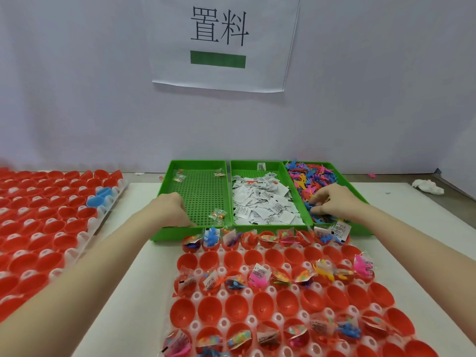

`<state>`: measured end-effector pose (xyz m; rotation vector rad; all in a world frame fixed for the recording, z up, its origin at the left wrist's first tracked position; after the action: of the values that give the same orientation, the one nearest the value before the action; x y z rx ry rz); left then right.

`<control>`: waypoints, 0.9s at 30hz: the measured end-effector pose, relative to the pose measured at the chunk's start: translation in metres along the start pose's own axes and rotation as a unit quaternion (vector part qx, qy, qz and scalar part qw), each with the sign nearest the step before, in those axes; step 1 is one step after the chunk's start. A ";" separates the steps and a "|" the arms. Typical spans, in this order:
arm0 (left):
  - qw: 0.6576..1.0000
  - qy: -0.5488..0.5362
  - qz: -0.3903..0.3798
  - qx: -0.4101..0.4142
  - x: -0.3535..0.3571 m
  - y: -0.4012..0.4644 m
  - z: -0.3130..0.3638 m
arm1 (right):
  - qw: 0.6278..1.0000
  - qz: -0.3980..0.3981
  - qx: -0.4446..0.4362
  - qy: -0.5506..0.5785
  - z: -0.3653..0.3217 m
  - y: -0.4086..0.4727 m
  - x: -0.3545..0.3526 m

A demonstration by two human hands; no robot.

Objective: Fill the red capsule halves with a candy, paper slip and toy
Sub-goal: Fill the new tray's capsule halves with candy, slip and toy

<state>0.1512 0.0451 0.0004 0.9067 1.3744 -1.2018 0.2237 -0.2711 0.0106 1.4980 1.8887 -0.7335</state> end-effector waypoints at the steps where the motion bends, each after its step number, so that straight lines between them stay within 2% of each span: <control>1: 1.000 0.005 -0.006 -0.003 0.000 0.000 -0.004 | 1.000 0.013 -0.004 -0.002 0.001 -0.001 -0.001; 5: 1.000 -0.009 0.020 0.018 0.000 0.001 -0.010 | 0.997 0.079 -0.022 -0.002 0.003 -0.003 -0.004; 9: 0.992 -0.072 0.096 0.027 0.001 0.000 -0.014 | 0.986 0.159 -0.035 -0.021 0.004 -0.005 -0.008; 12: 0.987 -0.106 0.106 0.049 0.001 -0.003 -0.014 | 0.979 0.197 -0.001 -0.056 0.005 -0.004 -0.009; 15: 0.985 -0.120 0.116 0.045 0.001 -0.005 -0.015 | 0.972 0.230 0.021 -0.044 0.005 -0.003 -0.010; 21: 0.983 -0.120 0.125 0.062 0.005 -0.008 -0.012 | 0.976 0.205 0.016 0.067 0.007 -0.005 -0.006; 27: 0.966 -0.208 0.148 0.050 0.008 -0.008 -0.014 | 0.990 0.135 0.007 0.038 0.008 -0.007 -0.002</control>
<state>0.1387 0.0560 -0.0068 0.8355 0.8173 -1.1566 0.2180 -0.2801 0.0069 1.7684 1.6901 -0.5720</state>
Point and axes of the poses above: each hand's wrist, its own y-axis towards the middle knuckle, its own x-axis out of the palm, z = x × y, the point moved 2 cm from there along y, towards the middle knuckle, and after that the axes turned 12 degrees about y, right-handed, at the moved point
